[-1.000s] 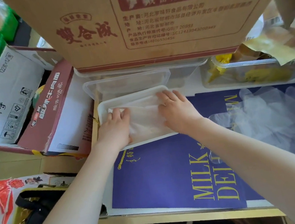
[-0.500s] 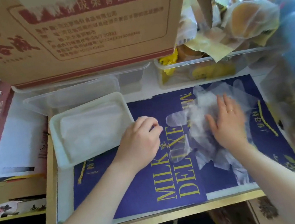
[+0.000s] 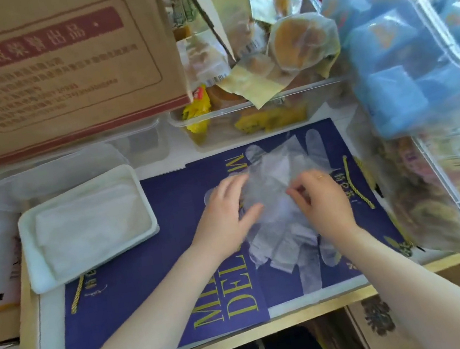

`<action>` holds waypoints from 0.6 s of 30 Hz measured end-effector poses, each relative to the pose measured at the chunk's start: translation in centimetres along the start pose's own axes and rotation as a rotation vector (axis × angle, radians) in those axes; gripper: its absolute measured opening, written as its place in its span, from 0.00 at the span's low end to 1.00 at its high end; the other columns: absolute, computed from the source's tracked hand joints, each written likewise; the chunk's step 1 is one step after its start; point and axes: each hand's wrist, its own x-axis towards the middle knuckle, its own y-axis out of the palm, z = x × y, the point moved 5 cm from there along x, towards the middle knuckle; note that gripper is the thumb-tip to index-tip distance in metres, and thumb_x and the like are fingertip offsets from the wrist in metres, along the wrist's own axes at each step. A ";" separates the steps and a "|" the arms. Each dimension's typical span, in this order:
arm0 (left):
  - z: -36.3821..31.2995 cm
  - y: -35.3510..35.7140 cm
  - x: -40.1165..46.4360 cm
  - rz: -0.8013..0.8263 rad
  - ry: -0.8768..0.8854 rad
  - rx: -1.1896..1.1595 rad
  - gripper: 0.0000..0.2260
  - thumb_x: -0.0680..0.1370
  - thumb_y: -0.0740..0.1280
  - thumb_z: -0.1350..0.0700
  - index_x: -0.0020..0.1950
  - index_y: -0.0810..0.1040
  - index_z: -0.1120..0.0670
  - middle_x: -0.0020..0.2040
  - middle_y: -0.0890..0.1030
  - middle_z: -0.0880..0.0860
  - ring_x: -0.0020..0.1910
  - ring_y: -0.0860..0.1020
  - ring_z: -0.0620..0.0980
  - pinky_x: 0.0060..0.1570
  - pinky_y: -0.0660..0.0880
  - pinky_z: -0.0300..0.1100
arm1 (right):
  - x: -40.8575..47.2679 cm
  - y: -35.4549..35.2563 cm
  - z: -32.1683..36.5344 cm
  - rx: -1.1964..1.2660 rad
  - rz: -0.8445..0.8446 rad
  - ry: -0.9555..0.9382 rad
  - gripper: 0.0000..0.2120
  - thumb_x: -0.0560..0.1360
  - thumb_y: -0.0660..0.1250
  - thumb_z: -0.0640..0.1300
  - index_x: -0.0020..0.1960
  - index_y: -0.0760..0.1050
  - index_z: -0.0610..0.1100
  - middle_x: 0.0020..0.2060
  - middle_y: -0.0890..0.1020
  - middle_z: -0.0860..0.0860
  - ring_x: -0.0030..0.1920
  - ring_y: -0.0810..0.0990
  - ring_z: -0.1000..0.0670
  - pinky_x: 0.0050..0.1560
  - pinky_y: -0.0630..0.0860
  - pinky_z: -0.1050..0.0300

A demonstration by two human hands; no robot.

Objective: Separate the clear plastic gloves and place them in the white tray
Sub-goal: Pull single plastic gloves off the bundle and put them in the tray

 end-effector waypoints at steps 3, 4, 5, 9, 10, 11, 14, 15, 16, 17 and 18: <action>-2.0 -0.2 0.9 0.000 -0.049 -0.132 0.25 0.76 0.66 0.49 0.71 0.66 0.52 0.68 0.69 0.48 0.67 0.65 0.46 0.64 0.60 0.36 | -1.2 -1.6 1.7 0.030 -0.029 -0.183 0.06 0.73 0.70 0.41 0.41 0.73 0.42 0.36 0.76 0.49 0.35 0.74 0.47 0.26 0.70 0.54; -2.5 -0.2 1.1 0.005 -0.074 -0.171 0.23 0.75 0.68 0.50 0.69 0.69 0.52 0.66 0.72 0.48 0.65 0.68 0.45 0.62 0.63 0.37 | -1.5 -2.1 2.1 0.031 -0.036 -0.221 0.06 0.73 0.69 0.43 0.41 0.73 0.43 0.36 0.75 0.50 0.34 0.73 0.49 0.25 0.70 0.55; -3.0 -0.3 1.1 0.012 -0.103 -0.196 0.19 0.75 0.68 0.50 0.65 0.73 0.51 0.62 0.75 0.48 0.61 0.71 0.44 0.58 0.66 0.36 | -1.5 -2.5 2.3 0.032 -0.040 -0.249 0.06 0.74 0.67 0.45 0.41 0.72 0.44 0.36 0.75 0.51 0.34 0.72 0.50 0.24 0.68 0.56; -4.3 -0.9 0.5 0.021 -0.111 -0.266 0.03 0.76 0.68 0.53 0.44 0.78 0.51 0.41 0.79 0.48 0.39 0.73 0.40 0.41 0.67 0.38 | -1.5 -3.8 2.4 0.096 0.001 -0.286 0.12 0.73 0.62 0.54 0.43 0.72 0.45 0.43 0.76 0.52 0.41 0.73 0.51 0.35 0.70 0.57; -4.5 -1.2 0.2 0.028 -0.100 -0.290 0.03 0.76 0.67 0.55 0.42 0.78 0.51 0.39 0.79 0.50 0.38 0.73 0.42 0.41 0.67 0.38 | -1.4 -4.2 2.2 0.156 0.016 -0.237 0.14 0.71 0.63 0.57 0.44 0.72 0.45 0.48 0.76 0.51 0.47 0.73 0.50 0.44 0.69 0.57; -4.8 -1.5 -0.1 0.036 -0.087 -0.316 0.04 0.76 0.67 0.56 0.41 0.78 0.51 0.39 0.79 0.51 0.39 0.74 0.45 0.42 0.68 0.37 | -1.3 -4.5 1.7 0.249 0.031 -0.143 0.17 0.69 0.63 0.59 0.47 0.71 0.46 0.55 0.74 0.51 0.55 0.70 0.51 0.52 0.66 0.58; -5.7 -2.8 -1.1 0.038 -0.054 -0.418 0.05 0.77 0.66 0.59 0.41 0.78 0.54 0.38 0.79 0.50 0.40 0.74 0.46 0.43 0.68 0.33 | -0.8 -5.5 0.7 0.654 0.081 0.246 0.31 0.67 0.67 0.61 0.64 0.62 0.52 0.67 0.64 0.53 0.67 0.64 0.54 0.68 0.62 0.56; -5.9 -3.3 -1.4 0.031 -0.050 -0.444 0.05 0.77 0.66 0.59 0.42 0.79 0.54 0.39 0.79 0.50 0.40 0.75 0.44 0.44 0.69 0.32 | -0.5 -5.5 0.5 0.812 0.116 0.368 0.36 0.67 0.70 0.59 0.69 0.59 0.52 0.68 0.65 0.53 0.67 0.66 0.53 0.68 0.65 0.54; -6.1 -3.8 -1.7 0.021 -0.046 -0.460 0.04 0.77 0.67 0.59 0.43 0.80 0.54 0.40 0.80 0.50 0.42 0.77 0.43 0.45 0.69 0.31 | -0.2 -5.4 0.3 0.958 0.166 0.463 0.38 0.67 0.73 0.58 0.71 0.60 0.51 0.68 0.68 0.52 0.65 0.70 0.52 0.67 0.68 0.51; -6.3 -4.2 -1.9 0.009 -0.043 -0.479 0.04 0.77 0.67 0.58 0.44 0.80 0.55 0.41 0.81 0.51 0.43 0.78 0.43 0.47 0.70 0.31 | 0.1 -5.4 0.2 1.057 0.220 0.511 0.37 0.65 0.75 0.58 0.69 0.65 0.48 0.65 0.73 0.49 0.62 0.75 0.49 0.66 0.70 0.46; -6.4 -4.5 -2.1 -0.010 -0.048 -0.510 0.04 0.77 0.67 0.58 0.44 0.80 0.56 0.42 0.82 0.51 0.44 0.79 0.43 0.48 0.71 0.31 | 0.5 -5.7 0.6 1.087 0.262 0.503 0.32 0.65 0.75 0.56 0.64 0.72 0.46 0.60 0.78 0.46 0.59 0.77 0.46 0.64 0.71 0.43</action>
